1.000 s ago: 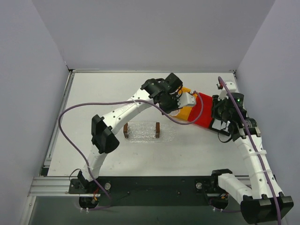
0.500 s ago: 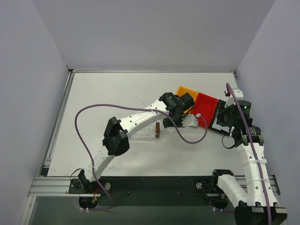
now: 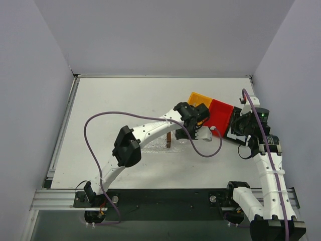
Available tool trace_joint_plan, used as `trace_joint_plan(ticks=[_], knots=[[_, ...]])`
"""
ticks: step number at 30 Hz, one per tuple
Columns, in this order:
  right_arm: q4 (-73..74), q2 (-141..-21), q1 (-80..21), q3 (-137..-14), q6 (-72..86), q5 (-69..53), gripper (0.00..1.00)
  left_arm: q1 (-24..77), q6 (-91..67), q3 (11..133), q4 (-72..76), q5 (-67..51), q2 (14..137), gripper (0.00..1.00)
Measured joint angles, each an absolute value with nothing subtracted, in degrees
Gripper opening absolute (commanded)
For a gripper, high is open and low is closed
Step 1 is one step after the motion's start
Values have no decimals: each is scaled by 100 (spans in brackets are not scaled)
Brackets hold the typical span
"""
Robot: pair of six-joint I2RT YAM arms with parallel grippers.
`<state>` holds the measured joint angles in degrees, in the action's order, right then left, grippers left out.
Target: Prepare toiletry sets of a toothbrush and toothpaste on the tray
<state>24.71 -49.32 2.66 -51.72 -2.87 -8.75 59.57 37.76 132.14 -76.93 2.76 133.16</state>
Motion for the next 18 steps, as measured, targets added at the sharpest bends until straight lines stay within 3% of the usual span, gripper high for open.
trace_joint_plan(ticks=[18], knots=[[2473, -4932, 340, -5068, -309, -996, 27, 6040, 3859, 13214, -7695, 139, 13526, 0]])
